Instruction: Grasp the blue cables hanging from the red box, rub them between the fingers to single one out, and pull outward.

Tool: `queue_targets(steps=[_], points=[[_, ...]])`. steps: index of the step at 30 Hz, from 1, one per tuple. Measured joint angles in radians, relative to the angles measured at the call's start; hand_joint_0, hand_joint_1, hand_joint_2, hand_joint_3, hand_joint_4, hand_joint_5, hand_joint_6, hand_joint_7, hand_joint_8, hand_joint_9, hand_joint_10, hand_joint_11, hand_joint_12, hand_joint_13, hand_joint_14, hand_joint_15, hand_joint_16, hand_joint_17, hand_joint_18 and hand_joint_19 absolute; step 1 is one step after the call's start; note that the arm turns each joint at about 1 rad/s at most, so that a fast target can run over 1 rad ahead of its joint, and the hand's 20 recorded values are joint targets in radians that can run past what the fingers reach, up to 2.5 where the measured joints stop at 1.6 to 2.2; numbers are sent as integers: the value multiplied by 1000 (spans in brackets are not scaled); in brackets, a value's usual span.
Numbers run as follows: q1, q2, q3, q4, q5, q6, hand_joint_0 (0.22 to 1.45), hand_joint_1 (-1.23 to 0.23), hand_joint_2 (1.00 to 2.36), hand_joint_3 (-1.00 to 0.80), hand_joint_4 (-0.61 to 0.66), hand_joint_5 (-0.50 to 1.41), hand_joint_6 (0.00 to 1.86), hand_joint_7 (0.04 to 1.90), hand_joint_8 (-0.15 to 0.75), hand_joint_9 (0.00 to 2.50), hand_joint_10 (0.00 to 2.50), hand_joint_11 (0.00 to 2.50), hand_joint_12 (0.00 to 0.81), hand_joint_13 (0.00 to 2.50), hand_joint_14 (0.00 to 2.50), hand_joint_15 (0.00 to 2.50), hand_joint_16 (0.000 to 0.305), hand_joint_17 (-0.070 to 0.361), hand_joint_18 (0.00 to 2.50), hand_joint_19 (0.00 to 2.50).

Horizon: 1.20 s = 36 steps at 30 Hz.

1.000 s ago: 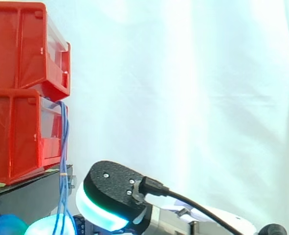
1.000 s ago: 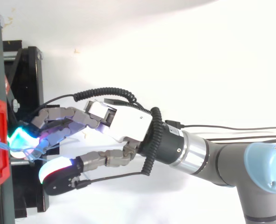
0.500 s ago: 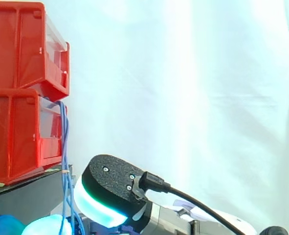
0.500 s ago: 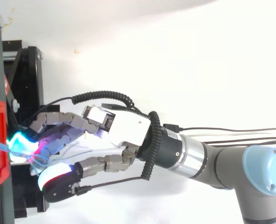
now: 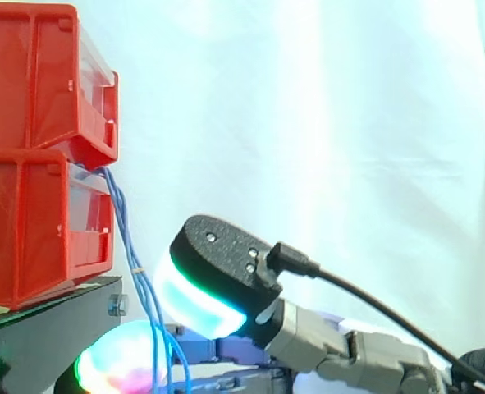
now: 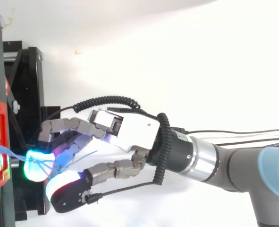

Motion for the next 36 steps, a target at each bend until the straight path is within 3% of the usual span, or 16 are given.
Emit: queue_targets(steps=[7, 20, 26, 36], points=[[0, 56, -51, -2, 1, -13, 612, -638, 1009, -401, 200, -84, 562, 1212, 236, 1114, 21, 677, 320, 927, 24, 575, 39, 87, 643, 478], [0, 88, -58, -6, 1, -32, 615, -662, 1006, -422, 202, -85, 593, 1176, 234, 1131, 19, 707, 321, 975, 26, 641, 39, 88, 673, 500], [-1, 95, -44, -22, 4, -54, 613, -664, 1006, -427, 207, -77, 613, 1162, 233, 1136, 19, 710, 323, 975, 26, 635, 39, 87, 681, 509], [-9, 95, 3, -147, 3, -49, 598, -663, 1014, -309, 150, -132, 829, 1046, 256, 1106, 23, 753, 332, 971, 24, 645, 40, 91, 715, 542]])
